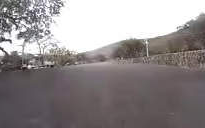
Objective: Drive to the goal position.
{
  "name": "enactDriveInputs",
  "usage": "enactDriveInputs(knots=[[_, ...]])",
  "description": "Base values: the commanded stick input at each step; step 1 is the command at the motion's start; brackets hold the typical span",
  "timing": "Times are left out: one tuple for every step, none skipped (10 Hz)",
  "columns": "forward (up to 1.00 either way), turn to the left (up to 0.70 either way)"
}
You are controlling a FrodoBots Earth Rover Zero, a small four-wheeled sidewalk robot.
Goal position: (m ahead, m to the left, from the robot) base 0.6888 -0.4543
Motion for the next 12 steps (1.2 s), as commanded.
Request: enactDriveInputs(knots=[[0.7,0.0],[0.7,0.0],[0.7,0.0],[0.7,0.0],[0.7,0.0],[0.7,0.0],[0.7,0.0],[0.7,0.0],[0.7,0.0],[0.7,0.0],[0.7,0.0],[0.7,0.0]])
